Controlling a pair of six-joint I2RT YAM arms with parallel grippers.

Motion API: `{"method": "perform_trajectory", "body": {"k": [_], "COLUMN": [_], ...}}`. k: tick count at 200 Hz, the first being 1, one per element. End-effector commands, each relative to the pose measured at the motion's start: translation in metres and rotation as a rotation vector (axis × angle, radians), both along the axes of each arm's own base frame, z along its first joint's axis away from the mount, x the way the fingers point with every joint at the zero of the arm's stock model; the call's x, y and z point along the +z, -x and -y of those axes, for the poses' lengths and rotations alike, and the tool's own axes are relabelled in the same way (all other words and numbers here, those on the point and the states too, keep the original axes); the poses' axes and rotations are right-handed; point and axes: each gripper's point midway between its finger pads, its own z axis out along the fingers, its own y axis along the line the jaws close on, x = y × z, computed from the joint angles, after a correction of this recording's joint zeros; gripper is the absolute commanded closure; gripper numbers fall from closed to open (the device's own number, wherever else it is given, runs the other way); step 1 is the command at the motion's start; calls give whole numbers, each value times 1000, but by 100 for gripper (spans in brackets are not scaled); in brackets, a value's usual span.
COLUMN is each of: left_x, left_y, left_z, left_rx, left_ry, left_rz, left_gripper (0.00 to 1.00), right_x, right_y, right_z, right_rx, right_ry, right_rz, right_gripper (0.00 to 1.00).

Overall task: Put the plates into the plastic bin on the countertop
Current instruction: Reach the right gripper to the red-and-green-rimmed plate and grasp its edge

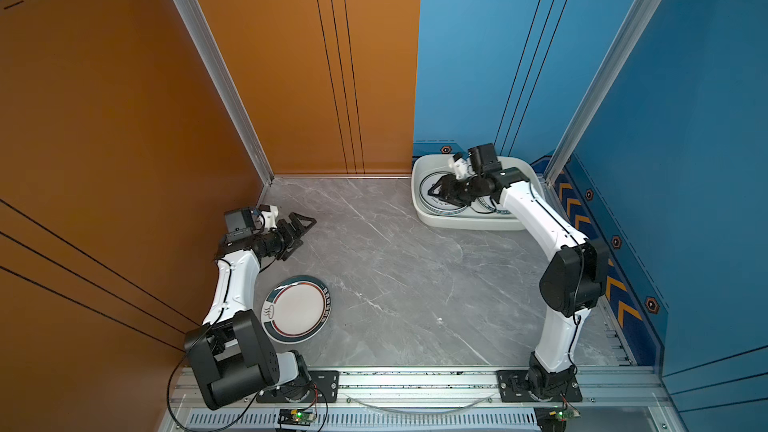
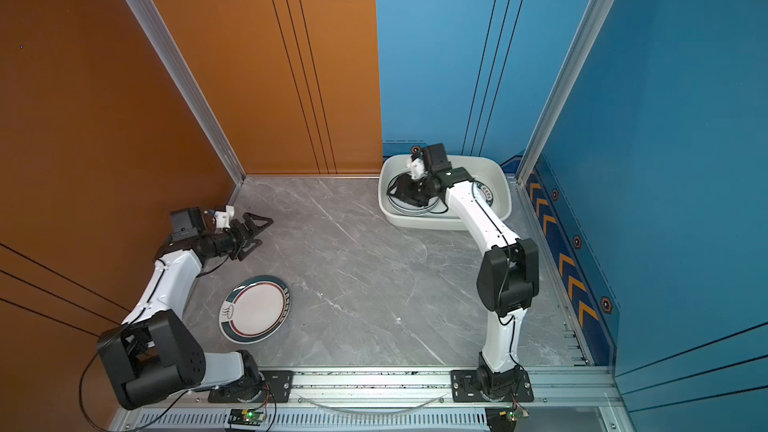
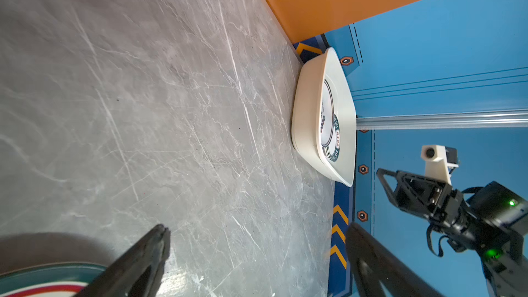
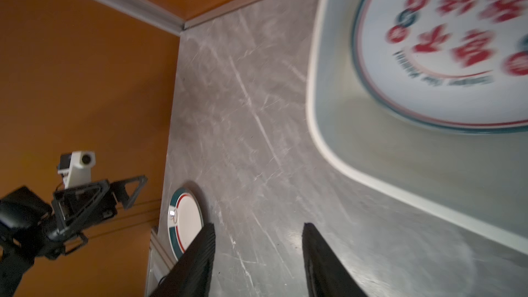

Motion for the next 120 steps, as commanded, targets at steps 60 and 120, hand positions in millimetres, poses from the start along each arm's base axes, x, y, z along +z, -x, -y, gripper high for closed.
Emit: {"method": "perform_trajectory", "body": {"k": [60, 120], "left_x": [1, 0], "left_y": [15, 17], "left_z": [-20, -18], "left_rx": [59, 55], "left_ry": [-27, -26], "left_rz": [-6, -6], "left_gripper": [2, 2], "right_x": [-79, -128], "right_y": [130, 159], "right_z": [-164, -218], "right_rx": [323, 366], "right_ry": [6, -1], "right_rz": [-120, -173], "right_gripper": [48, 48]}}
